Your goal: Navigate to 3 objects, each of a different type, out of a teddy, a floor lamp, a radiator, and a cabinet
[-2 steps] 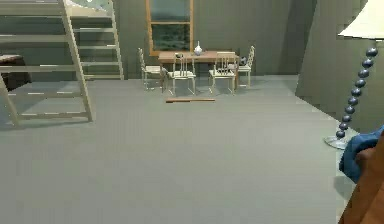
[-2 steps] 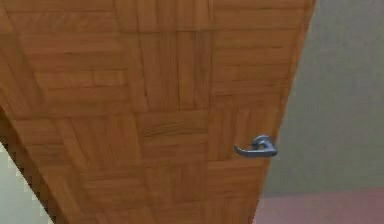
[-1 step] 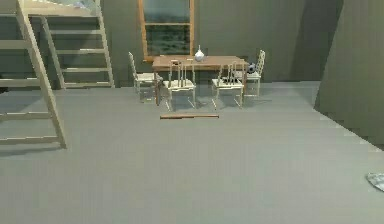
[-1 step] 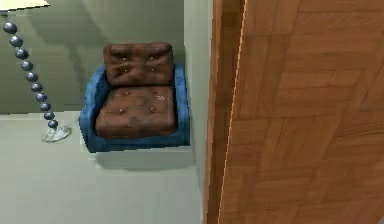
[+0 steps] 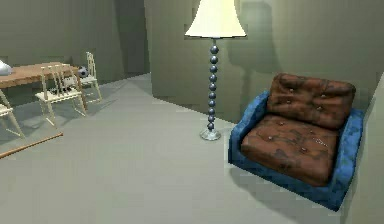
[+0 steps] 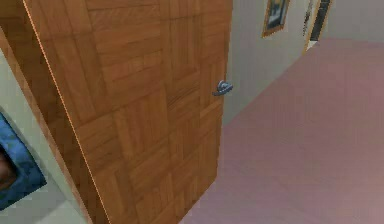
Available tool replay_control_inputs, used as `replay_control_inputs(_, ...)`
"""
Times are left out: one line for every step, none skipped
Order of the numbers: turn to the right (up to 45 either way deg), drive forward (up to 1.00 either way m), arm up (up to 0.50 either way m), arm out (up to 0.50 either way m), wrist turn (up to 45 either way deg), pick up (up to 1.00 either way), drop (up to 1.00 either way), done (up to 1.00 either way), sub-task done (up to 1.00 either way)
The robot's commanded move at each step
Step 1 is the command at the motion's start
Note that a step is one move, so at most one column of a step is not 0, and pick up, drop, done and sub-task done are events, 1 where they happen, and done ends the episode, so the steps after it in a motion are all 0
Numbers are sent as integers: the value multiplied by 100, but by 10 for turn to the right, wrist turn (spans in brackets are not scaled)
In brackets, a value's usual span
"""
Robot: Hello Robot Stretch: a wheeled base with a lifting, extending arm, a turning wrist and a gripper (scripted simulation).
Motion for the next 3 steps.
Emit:
replay_control_inputs(30,0,0,0,0,0,0,0,0)
replay_control_inputs(0,100,0,0,0,0,0,0,0)
replay_control_inputs(90,0,0,0,0,0,0,0,0)
